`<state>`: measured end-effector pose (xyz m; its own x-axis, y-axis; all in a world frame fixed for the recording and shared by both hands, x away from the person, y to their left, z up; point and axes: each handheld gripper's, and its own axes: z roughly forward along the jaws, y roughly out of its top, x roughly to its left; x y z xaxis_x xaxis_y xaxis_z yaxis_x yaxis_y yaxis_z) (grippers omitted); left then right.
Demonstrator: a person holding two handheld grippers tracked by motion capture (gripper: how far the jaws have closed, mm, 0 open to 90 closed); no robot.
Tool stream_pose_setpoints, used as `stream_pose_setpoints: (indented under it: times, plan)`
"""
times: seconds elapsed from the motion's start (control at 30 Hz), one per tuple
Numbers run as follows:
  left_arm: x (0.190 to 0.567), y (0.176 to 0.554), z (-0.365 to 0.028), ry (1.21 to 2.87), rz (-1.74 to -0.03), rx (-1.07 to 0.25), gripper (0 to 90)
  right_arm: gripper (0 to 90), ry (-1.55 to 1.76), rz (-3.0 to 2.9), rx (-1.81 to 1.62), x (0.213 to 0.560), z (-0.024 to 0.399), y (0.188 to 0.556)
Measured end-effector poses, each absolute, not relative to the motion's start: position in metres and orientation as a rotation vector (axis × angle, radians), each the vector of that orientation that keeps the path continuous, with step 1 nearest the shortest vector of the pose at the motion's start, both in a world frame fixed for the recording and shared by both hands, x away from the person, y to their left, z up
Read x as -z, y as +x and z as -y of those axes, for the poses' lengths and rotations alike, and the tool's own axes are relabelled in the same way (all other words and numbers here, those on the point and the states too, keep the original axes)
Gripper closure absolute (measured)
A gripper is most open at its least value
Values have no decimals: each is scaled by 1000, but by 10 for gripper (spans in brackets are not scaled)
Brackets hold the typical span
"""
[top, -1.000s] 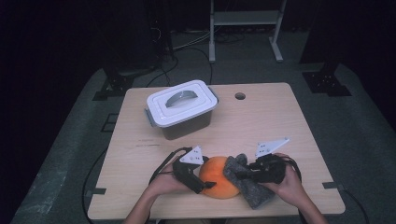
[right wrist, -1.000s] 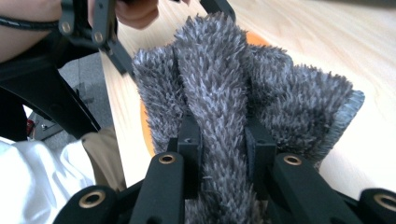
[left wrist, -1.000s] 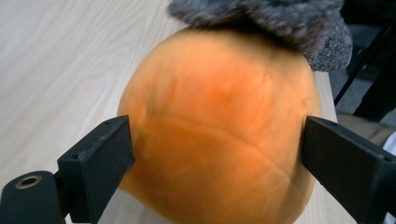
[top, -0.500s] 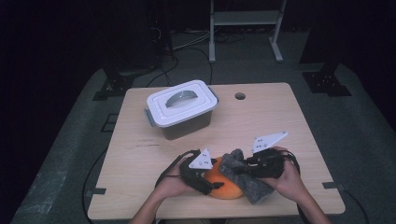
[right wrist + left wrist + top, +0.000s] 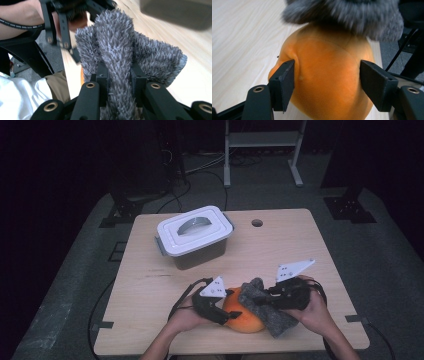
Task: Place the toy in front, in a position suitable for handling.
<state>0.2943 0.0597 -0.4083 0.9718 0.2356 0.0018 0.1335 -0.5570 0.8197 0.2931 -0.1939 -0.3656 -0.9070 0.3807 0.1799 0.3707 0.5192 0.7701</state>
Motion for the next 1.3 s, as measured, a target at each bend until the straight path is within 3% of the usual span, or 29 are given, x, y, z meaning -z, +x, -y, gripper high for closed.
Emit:
stream_pose_setpoints:
  times: [0.17, 0.5, 0.73, 0.93, 1.0, 1.2, 1.3]
  plan:
    - [408, 292, -59, 2190, -240, -158, 308, 733, 622, -2758, -1311, 366, 176, 294]
    - [411, 294, -59, 2173, -236, -134, 297, 732, 703, -2777, -1297, 377, 200, 291]
    - [412, 293, -59, 2192, -200, -147, 289, 731, 617, -2803, -1269, 365, 171, 297]
    - [416, 297, -64, 2189, -218, -115, 282, 732, 720, -2765, -1310, 371, 192, 305]
    - [415, 297, -64, 2188, -215, -107, 264, 731, 743, -2775, -1298, 376, 196, 305]
    - [415, 301, -64, 2176, -253, -80, 96, 732, 713, -2800, -1341, 386, 196, 296]
    - [419, 302, -63, 2178, -252, -45, 108, 732, 698, -2803, -1341, 389, 197, 290]
